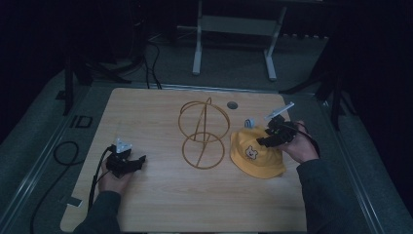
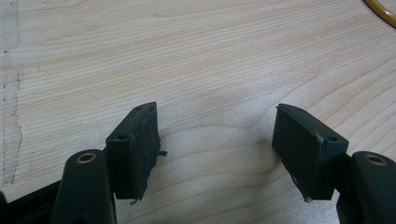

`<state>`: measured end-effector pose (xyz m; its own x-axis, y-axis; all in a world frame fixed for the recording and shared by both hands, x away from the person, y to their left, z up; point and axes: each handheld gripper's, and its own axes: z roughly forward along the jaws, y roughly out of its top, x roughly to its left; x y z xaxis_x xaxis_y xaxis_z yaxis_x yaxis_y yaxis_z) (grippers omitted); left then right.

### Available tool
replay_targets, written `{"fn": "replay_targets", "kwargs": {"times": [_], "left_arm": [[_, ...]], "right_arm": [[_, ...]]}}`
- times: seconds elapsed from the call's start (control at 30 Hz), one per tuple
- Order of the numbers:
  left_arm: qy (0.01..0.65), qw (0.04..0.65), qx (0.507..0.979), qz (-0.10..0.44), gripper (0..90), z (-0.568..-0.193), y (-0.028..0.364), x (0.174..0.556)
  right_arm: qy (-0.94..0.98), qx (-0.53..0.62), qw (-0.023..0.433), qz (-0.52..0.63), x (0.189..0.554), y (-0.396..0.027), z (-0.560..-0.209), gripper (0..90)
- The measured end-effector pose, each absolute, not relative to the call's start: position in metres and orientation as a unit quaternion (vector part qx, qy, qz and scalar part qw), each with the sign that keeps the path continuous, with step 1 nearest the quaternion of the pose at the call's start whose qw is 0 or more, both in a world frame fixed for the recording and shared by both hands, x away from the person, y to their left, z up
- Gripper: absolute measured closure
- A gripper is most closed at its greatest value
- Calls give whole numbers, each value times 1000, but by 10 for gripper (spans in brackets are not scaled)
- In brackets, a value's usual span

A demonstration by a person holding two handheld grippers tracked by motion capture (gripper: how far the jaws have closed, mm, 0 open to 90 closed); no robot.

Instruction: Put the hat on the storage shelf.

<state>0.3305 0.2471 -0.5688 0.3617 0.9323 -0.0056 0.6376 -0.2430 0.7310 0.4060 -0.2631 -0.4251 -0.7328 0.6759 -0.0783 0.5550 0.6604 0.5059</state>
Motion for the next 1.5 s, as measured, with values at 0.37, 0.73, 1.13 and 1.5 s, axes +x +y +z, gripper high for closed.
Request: {"fn": "replay_targets", "kwargs": {"times": [0.37, 0.73, 1.13, 1.5], "left_arm": [[519, 330, 756, 223, 318, -569, 247, 330], [519, 330, 756, 223, 318, -569, 247, 330], [519, 330, 756, 223, 318, -569, 247, 330], [519, 330, 756, 223, 318, -569, 247, 330]], "right_arm": [[903, 343, 133, 223, 409, -260, -425, 413], [903, 349, 123, 217, 413, -258, -430, 381], [906, 354, 116, 204, 419, -255, -435, 375], [904, 367, 97, 198, 426, -258, -436, 547]]}}
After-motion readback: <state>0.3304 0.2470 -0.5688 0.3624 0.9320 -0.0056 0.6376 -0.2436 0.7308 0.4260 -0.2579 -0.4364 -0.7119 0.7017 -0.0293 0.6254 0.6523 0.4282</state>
